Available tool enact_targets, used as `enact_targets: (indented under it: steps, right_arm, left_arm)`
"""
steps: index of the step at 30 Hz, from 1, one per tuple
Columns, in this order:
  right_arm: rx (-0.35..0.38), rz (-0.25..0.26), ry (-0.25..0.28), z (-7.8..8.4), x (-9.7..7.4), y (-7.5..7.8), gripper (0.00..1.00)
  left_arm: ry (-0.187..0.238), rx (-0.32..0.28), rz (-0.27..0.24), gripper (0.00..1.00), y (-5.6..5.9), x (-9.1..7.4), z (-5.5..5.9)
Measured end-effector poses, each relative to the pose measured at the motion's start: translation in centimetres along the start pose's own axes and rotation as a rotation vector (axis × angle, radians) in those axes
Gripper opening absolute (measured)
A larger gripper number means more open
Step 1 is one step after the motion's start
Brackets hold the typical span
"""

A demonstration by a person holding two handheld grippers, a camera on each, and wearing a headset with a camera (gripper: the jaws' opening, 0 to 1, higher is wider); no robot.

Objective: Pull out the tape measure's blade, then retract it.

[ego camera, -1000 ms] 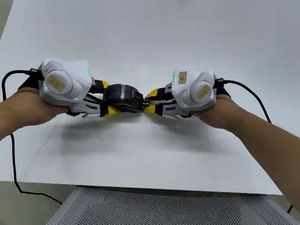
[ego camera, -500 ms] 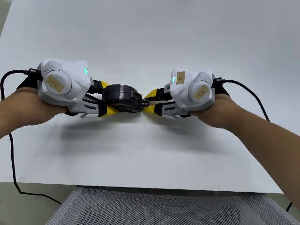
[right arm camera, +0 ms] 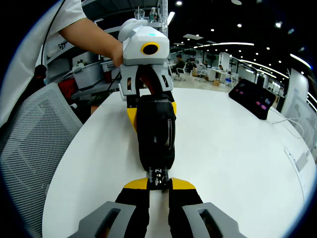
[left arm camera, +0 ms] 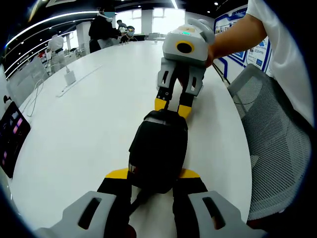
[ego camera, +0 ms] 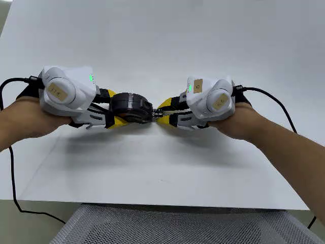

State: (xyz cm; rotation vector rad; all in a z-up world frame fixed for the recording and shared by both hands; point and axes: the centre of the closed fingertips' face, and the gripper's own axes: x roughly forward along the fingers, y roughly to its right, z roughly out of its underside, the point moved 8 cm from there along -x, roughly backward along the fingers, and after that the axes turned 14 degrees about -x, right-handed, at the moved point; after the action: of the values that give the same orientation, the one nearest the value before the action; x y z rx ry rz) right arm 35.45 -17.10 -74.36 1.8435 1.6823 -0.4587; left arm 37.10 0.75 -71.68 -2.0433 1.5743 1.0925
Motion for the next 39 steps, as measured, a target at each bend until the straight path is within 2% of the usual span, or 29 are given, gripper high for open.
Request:
enact_targets:
  steps: [23,39]
  right_arm:
    - [0.024,0.004,-0.020,1.1,-2.3,-0.7,0.10]
    - [0.041,-0.004,-0.037,1.4,-3.2,-0.8,0.10]
  left_arm:
    - [-0.001,-0.003,0.008,0.26,0.0,0.0,0.0]
    - [-0.001,-0.004,0.009,0.26,0.0,0.0,0.0]
